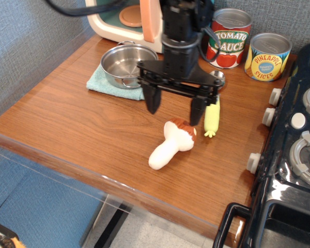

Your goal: Move the spatula to the left middle edge of the table.

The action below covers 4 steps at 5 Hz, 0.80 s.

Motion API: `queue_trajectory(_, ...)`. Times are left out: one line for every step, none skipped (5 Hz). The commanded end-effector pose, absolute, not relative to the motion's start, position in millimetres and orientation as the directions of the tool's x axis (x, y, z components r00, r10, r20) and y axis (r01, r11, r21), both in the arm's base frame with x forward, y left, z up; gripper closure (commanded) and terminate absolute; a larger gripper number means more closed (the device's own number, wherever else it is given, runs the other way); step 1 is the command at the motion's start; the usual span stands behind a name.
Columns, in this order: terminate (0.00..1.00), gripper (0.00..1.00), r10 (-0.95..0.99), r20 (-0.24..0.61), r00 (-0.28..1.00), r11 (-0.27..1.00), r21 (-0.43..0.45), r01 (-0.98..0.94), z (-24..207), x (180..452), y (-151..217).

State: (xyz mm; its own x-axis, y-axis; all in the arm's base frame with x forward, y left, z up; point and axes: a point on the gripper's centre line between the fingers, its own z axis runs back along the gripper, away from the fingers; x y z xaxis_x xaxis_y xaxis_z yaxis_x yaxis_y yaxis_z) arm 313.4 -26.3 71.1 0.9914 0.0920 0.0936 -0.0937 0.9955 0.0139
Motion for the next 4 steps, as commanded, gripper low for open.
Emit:
queue_trajectory(0.0, 0.0, 0.19, 0.242, 0.951, 0.981, -0.023, -0.191, 70.9, 375.6, -38.0)
queue_trajectory(0.0, 0.0, 0.269, 0.307, 0.913, 0.962, -0.038, -0.271, 57.7, 396.7, -40.8)
queue_trajectory(0.0, 0.0, 0.314, 0.321, 0.894, 0.947, -0.044, -0.317, 46.0, 405.5, -41.7)
queue_trajectory(0.0, 0.0, 0.335, 0.283, 0.899, 0.94, -0.034, -0.339, 28.9, 408.1, -40.7)
